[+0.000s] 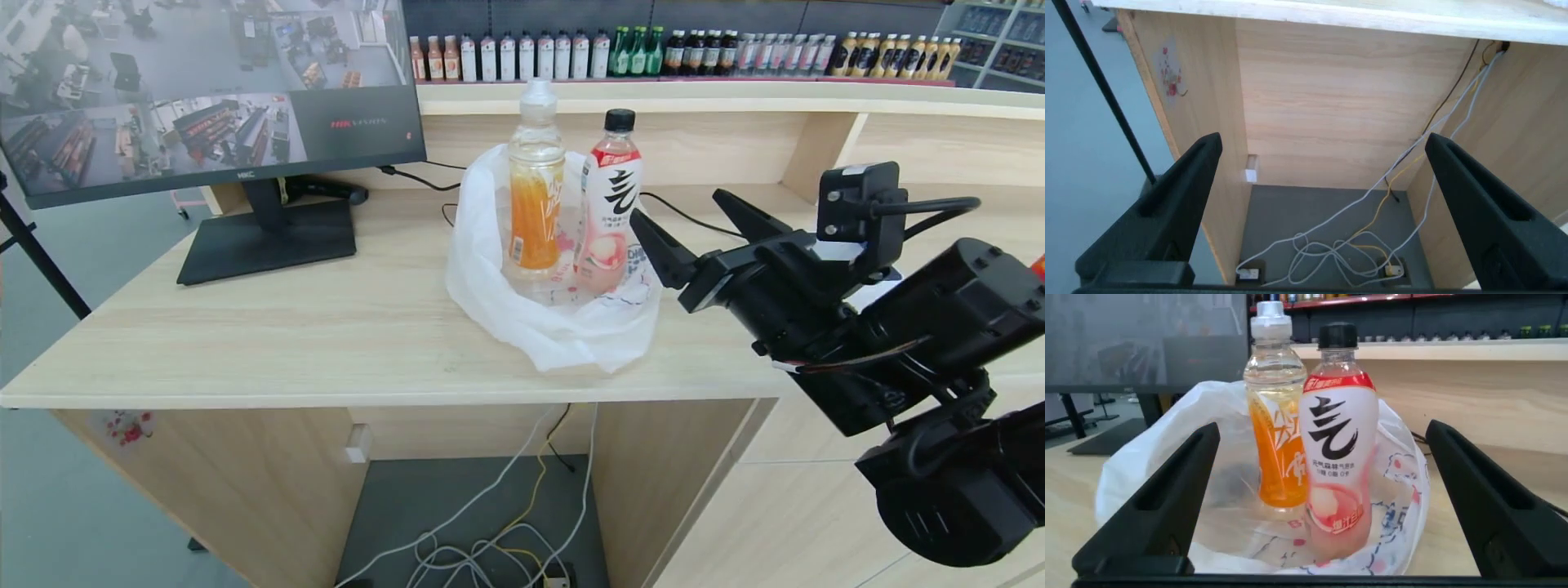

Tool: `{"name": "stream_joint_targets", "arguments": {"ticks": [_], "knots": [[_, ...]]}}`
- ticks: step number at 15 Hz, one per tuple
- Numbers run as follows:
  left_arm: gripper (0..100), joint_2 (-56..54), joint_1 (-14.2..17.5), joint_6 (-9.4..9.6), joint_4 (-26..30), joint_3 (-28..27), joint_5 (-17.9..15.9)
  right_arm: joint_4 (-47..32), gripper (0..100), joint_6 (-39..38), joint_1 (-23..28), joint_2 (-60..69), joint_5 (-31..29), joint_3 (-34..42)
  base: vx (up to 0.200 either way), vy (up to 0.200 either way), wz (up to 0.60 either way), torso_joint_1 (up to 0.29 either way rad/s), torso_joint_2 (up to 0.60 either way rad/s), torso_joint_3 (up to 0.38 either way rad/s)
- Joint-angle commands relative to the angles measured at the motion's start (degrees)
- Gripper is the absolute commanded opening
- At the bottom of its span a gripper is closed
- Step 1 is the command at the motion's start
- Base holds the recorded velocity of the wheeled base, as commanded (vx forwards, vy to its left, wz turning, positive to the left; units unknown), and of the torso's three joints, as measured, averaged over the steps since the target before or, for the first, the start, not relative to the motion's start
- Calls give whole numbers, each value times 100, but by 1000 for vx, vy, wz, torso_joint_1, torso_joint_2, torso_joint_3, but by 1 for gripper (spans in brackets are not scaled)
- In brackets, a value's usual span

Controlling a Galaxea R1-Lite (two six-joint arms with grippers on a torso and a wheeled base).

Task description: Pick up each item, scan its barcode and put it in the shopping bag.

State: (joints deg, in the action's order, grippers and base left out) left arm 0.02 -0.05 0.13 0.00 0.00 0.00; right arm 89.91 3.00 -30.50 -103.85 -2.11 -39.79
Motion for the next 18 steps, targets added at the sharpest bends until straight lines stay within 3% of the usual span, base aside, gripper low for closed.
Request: {"name": "stream_joint_targets", "arguments": {"ticks": [1,5,10,13,18], "knots": [[100,-2,-4,-5,0,0,0,9,100,34,-35,76,0,85,0,0,0,0,0,0],[100,-2,5,-13,0,0,0,9,100,78,-88,190,0,332,0,0,0,0,0,0],[100,-2,5,-22,0,0,0,9,100,148,-79,436,-9,419,0,-200,0,0,4,4],[100,-2,5,-13,0,0,0,9,100,403,-88,963,9,1114,0,-200,0,14,9,2],[100,-2,5,-31,0,0,0,9,100,386,273,1350,9,1615,0,-200,0,2,0,4]]}}
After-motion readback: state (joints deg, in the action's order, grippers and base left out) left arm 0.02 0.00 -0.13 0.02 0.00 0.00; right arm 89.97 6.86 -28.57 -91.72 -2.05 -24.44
